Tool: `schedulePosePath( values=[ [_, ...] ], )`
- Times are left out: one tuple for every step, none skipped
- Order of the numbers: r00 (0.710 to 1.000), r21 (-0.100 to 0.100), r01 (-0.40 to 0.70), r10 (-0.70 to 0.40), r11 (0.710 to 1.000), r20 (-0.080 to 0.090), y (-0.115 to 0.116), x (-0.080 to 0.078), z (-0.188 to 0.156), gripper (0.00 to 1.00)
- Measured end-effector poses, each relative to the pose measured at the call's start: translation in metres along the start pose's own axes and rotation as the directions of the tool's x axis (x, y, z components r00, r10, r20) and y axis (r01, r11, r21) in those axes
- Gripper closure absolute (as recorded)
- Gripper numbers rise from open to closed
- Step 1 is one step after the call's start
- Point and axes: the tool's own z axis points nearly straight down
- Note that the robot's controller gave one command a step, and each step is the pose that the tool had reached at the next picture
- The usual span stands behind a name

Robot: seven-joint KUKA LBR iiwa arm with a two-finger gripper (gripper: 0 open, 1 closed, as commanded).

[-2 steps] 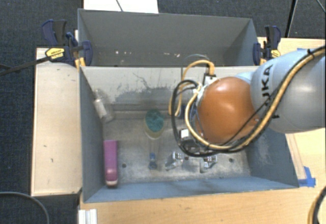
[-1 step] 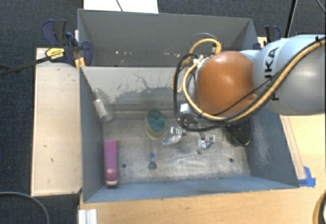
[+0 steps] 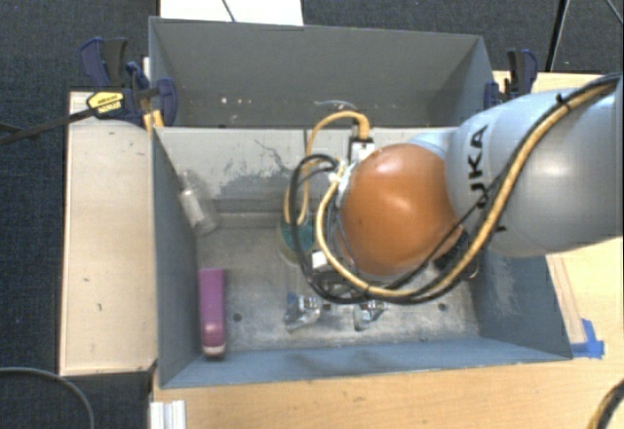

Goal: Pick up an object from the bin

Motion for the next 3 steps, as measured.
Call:
schedulePosePath(
  values=[
    [0.981, 0.005, 0.193, -0.193, 0.981, -0.005, -0.034, 0.113, 0.005, 0.00],
    [0.932, 0.007, 0.363, -0.363, 0.932, 0.001, -0.019, 0.027, -0.008, 0.00],
    [0.964, 0.008, 0.266, -0.266, 0.964, 0.001, -0.052, -0.051, -0.030, 0.00]
  ],
)
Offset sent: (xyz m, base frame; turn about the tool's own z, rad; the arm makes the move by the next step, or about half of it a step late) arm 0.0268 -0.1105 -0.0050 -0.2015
